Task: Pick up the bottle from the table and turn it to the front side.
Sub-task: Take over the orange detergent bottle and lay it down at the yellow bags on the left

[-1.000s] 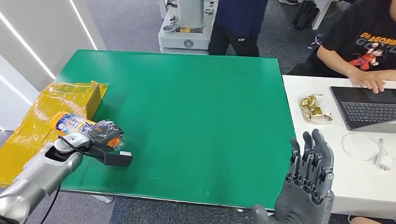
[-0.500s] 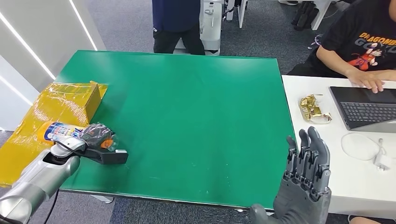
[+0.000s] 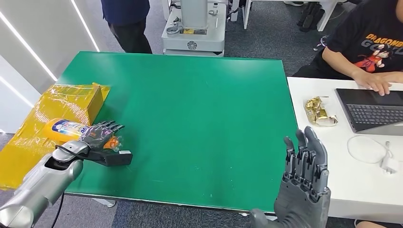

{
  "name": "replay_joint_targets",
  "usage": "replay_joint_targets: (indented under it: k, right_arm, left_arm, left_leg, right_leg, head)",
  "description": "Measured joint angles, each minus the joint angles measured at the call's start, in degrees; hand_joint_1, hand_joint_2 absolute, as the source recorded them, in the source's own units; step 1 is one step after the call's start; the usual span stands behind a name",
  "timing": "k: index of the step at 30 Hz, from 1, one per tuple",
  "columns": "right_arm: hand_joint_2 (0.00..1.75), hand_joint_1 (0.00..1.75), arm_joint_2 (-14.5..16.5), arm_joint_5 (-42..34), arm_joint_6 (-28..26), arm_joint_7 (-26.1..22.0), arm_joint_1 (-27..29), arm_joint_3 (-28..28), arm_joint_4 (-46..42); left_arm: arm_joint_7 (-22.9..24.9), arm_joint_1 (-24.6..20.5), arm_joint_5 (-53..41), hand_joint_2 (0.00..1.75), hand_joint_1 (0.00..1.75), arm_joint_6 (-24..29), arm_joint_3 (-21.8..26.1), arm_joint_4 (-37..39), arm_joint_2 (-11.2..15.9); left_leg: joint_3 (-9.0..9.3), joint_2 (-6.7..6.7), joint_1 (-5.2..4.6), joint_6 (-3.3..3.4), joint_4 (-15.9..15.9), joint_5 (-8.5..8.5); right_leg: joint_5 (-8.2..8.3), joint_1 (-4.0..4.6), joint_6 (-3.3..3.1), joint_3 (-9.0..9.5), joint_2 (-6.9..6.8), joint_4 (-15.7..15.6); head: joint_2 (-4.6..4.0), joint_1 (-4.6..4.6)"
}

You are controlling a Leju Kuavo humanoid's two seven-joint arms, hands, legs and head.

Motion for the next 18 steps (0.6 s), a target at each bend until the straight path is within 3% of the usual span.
replay_joint_targets:
  k: [18]
  right_arm:
    - [1.75,0.0,0.0,0.1,0.1,0.2,0.0,0.0,0.1]
  left_arm:
    - [-0.2,2.7,-0.8,1.75,0.0,0.5,2.7,-3.2,0.4]
  left_leg:
    - [0.06,0.02,0.0,-0.01,0.0,0.0]
  right_leg:
    - [0.0,0.0,0.0,0.04,0.02,0.0]
  head:
    - [0.0,0.0]
